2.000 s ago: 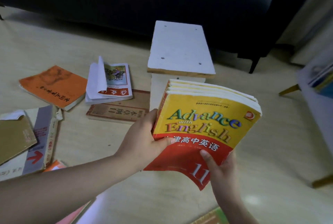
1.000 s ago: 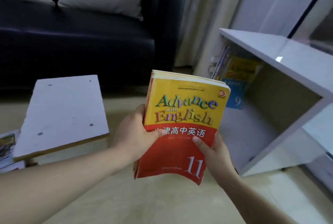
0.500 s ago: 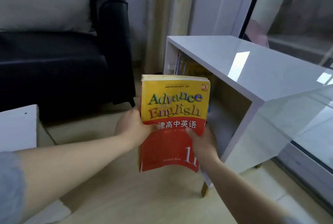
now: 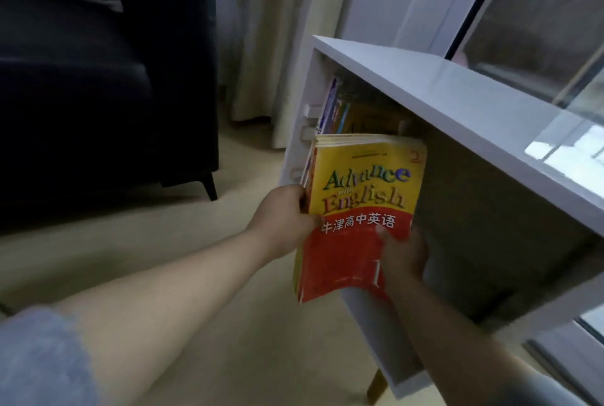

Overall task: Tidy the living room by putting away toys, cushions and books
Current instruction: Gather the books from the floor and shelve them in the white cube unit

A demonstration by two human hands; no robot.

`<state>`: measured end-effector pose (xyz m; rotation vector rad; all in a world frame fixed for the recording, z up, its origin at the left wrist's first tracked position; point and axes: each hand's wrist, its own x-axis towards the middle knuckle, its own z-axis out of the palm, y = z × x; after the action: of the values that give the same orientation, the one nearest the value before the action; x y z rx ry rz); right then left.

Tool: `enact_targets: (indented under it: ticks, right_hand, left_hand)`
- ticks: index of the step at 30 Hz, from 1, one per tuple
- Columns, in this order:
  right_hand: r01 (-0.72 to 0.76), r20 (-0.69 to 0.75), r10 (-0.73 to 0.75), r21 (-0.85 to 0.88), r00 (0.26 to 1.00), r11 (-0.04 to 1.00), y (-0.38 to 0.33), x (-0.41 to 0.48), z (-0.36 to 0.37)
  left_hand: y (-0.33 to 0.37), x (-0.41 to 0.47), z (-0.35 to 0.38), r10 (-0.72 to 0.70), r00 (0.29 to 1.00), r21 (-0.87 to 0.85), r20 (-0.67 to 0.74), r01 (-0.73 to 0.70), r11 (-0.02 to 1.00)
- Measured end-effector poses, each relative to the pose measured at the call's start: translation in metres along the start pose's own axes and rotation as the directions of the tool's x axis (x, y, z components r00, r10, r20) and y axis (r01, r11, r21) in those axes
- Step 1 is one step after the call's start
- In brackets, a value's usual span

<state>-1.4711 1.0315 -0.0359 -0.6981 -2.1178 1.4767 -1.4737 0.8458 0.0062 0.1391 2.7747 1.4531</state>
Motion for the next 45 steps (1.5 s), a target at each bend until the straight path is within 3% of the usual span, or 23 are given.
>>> enact_targets:
  ticks: [11, 22, 27, 33, 39, 45]
  right_hand:
    - [-0.021, -0.114, 0.025, 0.031, 0.993, 0.999, 0.008, 0.041, 0.015]
    - [-0.071, -0.128, 0.074, 0.032, 0.989, 0.997, 0.014, 0.083, 0.034]
    - [-0.107, -0.162, 0.125, 0.117, 0.979, 0.987, 0.018, 0.109, 0.048]
    - [-0.031, -0.118, 0.047, 0.138, 0.992, 0.99, 0.009, 0.136, 0.061]
    - [-0.037, -0.107, 0.049, 0.115, 0.993, 0.993, 0.026, 0.144, 0.066]
    - [-0.102, 0.058, 0.092, 0.22, 0.994, 0.97, 0.027, 0.15, 0.067]
  left_hand:
    - [-0.003, 0.042, 0.025, 0.06, 0.996, -0.209, 0.066, -0.046, 0.977]
    - [-0.013, 0.096, 0.045, 0.028, 0.999, -0.358, -0.035, -0.039, 0.933]
    - [-0.004, 0.118, 0.056, 0.004, 0.991, -0.476, -0.136, -0.069, 0.877]
    - [-0.005, 0.133, 0.056, 0.026, 0.982, -0.466, -0.187, -0.112, 0.877]
    - [-0.011, 0.141, 0.057, 0.102, 0.974, -0.309, -0.203, -0.162, 0.937]
    - [-0.016, 0.145, 0.054, 0.186, 0.952, -0.156, -0.242, -0.227, 0.961]
